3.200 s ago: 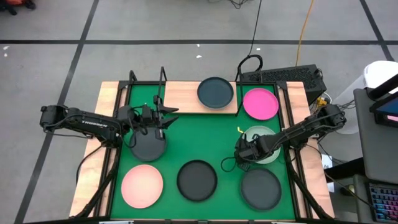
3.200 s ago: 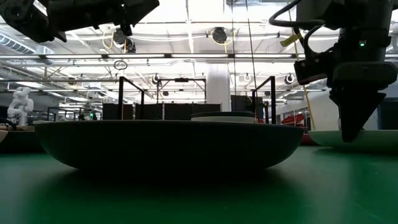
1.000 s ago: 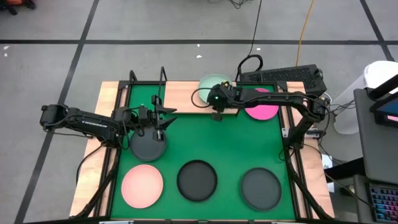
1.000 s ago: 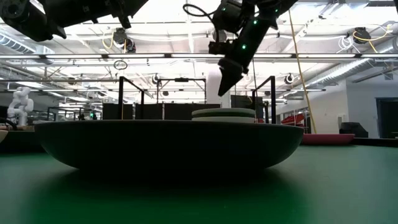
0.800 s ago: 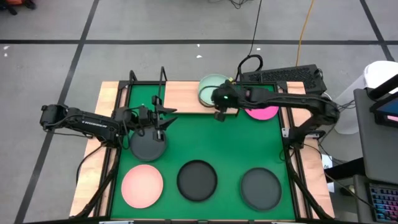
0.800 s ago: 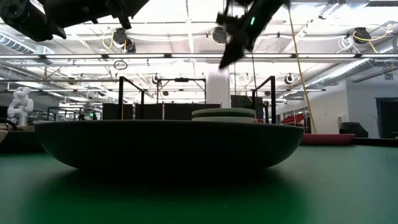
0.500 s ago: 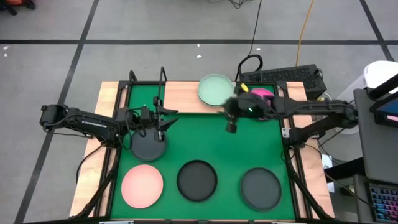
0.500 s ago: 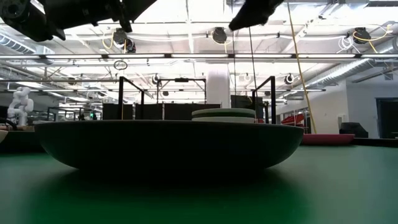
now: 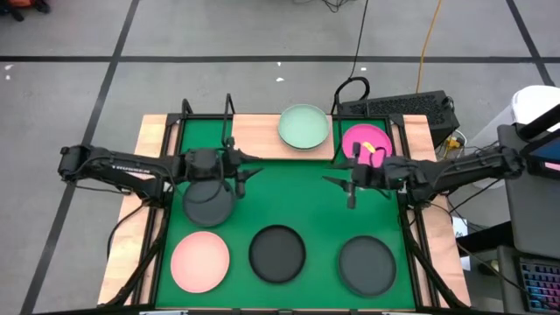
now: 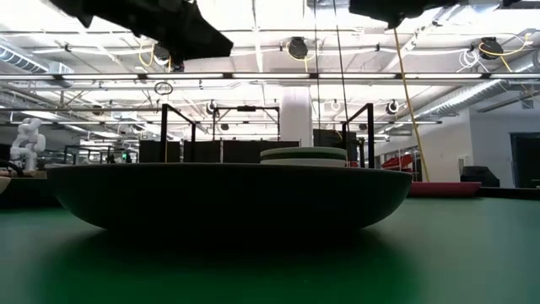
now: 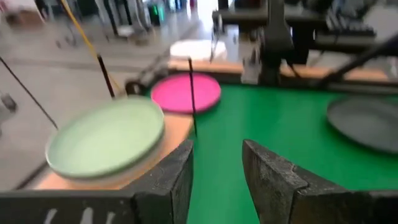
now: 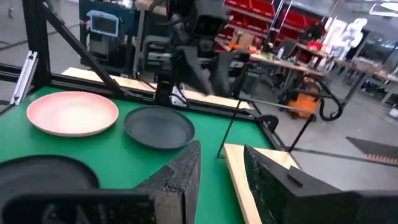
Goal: Place and stack plates onto a shelf
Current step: Stack the light pink plate on top of the light green plate
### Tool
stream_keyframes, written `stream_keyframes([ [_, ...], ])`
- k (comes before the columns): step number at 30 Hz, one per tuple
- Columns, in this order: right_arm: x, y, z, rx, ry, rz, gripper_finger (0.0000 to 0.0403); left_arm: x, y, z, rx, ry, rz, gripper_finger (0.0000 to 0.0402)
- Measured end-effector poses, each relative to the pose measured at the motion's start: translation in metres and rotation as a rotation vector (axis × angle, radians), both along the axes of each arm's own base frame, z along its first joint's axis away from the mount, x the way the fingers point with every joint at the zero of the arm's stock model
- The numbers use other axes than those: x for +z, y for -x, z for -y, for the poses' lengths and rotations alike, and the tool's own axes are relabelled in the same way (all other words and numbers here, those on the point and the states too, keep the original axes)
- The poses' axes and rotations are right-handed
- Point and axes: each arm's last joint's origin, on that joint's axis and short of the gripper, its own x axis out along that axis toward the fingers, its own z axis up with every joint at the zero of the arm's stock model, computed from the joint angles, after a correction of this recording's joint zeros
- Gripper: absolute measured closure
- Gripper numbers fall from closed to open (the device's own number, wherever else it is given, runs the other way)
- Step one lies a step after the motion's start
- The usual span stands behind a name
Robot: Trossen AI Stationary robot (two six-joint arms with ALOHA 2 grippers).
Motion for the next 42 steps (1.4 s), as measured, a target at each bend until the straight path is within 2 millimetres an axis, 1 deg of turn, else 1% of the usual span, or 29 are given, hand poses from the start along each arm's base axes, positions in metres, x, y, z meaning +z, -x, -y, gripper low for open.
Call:
stream_keyframes([
  [6,0.001,0.017,0.002,0.004,-0.005,0.047,0.0298,0.001,0.003,0.011,-0.006,0.103,-0.149,0.0259],
  [10,-0.007,0.022,0.003,0.004,-0.018,0.040,0.0298,-0.004,0.006,0.023,-0.022,0.174,-0.206,0.0259],
  [14,-0.004,0.024,0.003,0.004,-0.023,0.084,0.0298,-0.008,0.009,0.035,-0.054,0.320,-0.248,0.0259],
  [16,-0.001,0.023,0.003,0.004,-0.023,0.119,0.0298,-0.014,0.008,0.042,-0.074,0.402,-0.288,0.0259],
  [19,0.004,0.024,0.003,0.007,-0.019,0.163,0.0298,-0.023,0.014,0.050,-0.062,0.463,-0.389,0.0259],
  [22,0.001,0.024,0.003,0.006,-0.037,0.138,0.0298,-0.032,0.017,0.056,-0.009,0.520,-0.472,0.0259],
  [23,0.000,0.024,0.003,0.006,-0.045,0.124,0.0298,-0.037,0.021,0.058,0.011,0.528,-0.521,0.0259],
  [25,-0.003,0.024,0.003,0.003,-0.067,0.102,0.0298,-0.043,0.020,0.063,0.031,0.548,-0.568,0.0259],
  [28,-0.003,0.023,0.003,0.003,-0.073,0.103,0.0298,-0.056,0.025,0.071,0.065,0.547,-0.689,0.0259],
  [30,-0.004,0.023,0.003,0.003,-0.075,0.096,0.0298,-0.064,0.025,0.080,0.068,0.548,-0.747,0.0259],
  [33,-0.004,0.024,0.002,0.008,-0.076,0.097,0.0298,-0.075,0.031,0.091,0.038,0.545,-0.872,0.0259],
  [36,-0.004,0.024,0.002,0.008,-0.076,0.095,0.0298,-0.078,0.035,0.102,-0.038,0.560,-0.936,0.0259],
  [39,-0.004,0.024,0.002,0.008,-0.076,0.093,0.0298,-0.077,0.038,0.110,-0.109,0.574,-0.962,0.0259],
  [42,-0.004,0.024,0.002,0.007,-0.076,0.093,0.0298,-0.077,0.041,0.116,-0.179,0.543,-0.990,0.0259],
])
